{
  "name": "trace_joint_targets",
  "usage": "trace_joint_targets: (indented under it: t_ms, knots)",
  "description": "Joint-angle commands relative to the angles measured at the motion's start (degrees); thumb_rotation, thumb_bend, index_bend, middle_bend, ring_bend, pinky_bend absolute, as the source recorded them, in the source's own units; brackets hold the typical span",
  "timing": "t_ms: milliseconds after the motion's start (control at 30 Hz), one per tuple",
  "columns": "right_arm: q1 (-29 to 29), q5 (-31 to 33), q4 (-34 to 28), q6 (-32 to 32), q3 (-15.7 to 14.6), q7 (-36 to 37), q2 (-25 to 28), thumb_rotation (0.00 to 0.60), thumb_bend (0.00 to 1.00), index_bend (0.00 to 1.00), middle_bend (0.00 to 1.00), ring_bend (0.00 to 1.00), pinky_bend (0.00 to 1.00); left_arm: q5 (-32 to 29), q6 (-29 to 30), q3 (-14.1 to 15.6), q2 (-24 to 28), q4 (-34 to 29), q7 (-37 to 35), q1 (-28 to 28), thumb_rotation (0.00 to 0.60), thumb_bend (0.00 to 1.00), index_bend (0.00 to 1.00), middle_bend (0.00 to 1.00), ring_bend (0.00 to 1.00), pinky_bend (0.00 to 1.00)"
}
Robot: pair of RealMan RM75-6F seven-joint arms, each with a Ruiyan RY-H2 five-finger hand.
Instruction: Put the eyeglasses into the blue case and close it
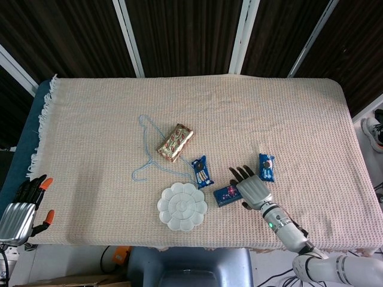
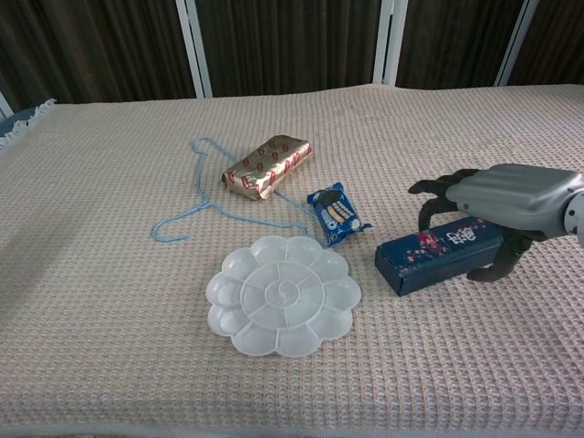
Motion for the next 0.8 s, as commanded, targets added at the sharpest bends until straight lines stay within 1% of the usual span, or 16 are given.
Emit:
trace_joint_targets:
  t_ms: [33,167,333,367,433,500,533,567,600,667,767,800]
  knots:
    - [0.4,0.9,0.5,0.2,0.2,-0.7,-0.7,0.6,0.37,0.48,0.0,0.0,0.0,0.1,0.2,0.0,0.0,0.0,-0.1,0.1,0.6,0.42,0.0,0.0,0.0,0.04]
    - [0.5,1.2,0.7,1.1,0.3,-0.8,-1.3,0.6,0.37,0.53,0.0,0.0,0.0,0.2,0.4,0.1,0.1,0.1,-0.3,0.2,0.6,0.42,0.0,0.0,0.0,0.04]
    - [0.5,1.2,0.3,1.6,0.1,-0.6,-1.1,0.6,0.37,0.5,0.0,0.0,0.0,0.4,0.3,0.1,0.1,0.1,-0.2,0.2,0.6,0.42,0.0,0.0,0.0,0.04]
    - [0.6,1.1,0.2,1.5,0.0,-0.6,-0.9,0.6,0.37,0.48,0.0,0.0,0.0,0.4,0.3,0.2,0.1,0.1,-0.2,0.2,0.6,0.42,0.0,0.0,0.0,0.04]
    - [0.7,1.1,-0.2,1.3,-0.2,-0.3,-0.4,0.6,0.37,0.35,0.0,0.0,0.0,0.4,0.3,0.2,0.1,0.1,-0.1,0.2,0.6,0.42,0.0,0.0,0.0,0.04]
    - [0.7,0.8,-0.8,1.2,-0.3,0.1,0.2,0.6,0.37,0.2,0.0,0.0,0.0,0.5,0.4,0.2,0.0,0.1,-0.1,0.2,0.6,0.42,0.0,0.0,0.0,0.04]
    - [0.6,0.5,-1.1,1.3,-0.4,0.3,0.5,0.6,0.37,0.14,0.0,0.0,0.0,0.5,0.4,0.2,0.0,0.1,-0.1,0.2,0.6,0.42,0.0,0.0,0.0,0.04]
    - [0.5,0.1,-1.6,1.6,-0.5,0.8,0.9,0.6,0.37,0.11,0.0,0.0,0.0,0.5,0.5,0.2,0.0,0.1,-0.1,0.3,0.6,0.42,0.0,0.0,0.0,0.04]
    - [0.3,-0.4,-2.0,1.9,-0.5,1.1,1.2,0.6,0.37,0.09,0.0,0.0,0.0,0.5,0.5,0.2,0.1,0.1,-0.1,0.3,0.6,0.42,0.0,0.0,0.0,0.04]
    - [-0.2,-1.5,-2.9,3.0,-0.6,1.9,2.1,0.6,0.37,0.07,0.0,0.0,0.0,0.5,0.5,0.2,0.1,0.1,-0.1,0.3,0.6,0.42,0.0,0.0,0.0,0.04]
    - [-2.0,-5.0,-5.4,6.6,-0.9,3.9,4.1,0.6,0.37,0.07,0.0,0.0,0.0,0.7,0.7,0.2,0.1,0.1,-0.2,0.4,0.6,0.42,0.0,0.0,0.0,0.04]
    - [-3.2,-6.9,-6.7,8.8,-1.2,5.1,5.2,0.6,0.37,0.07,0.0,0.0,0.0,0.8,0.9,0.2,0.1,0.2,-0.2,0.4,0.6,0.42,0.0,0.0,0.0,0.04]
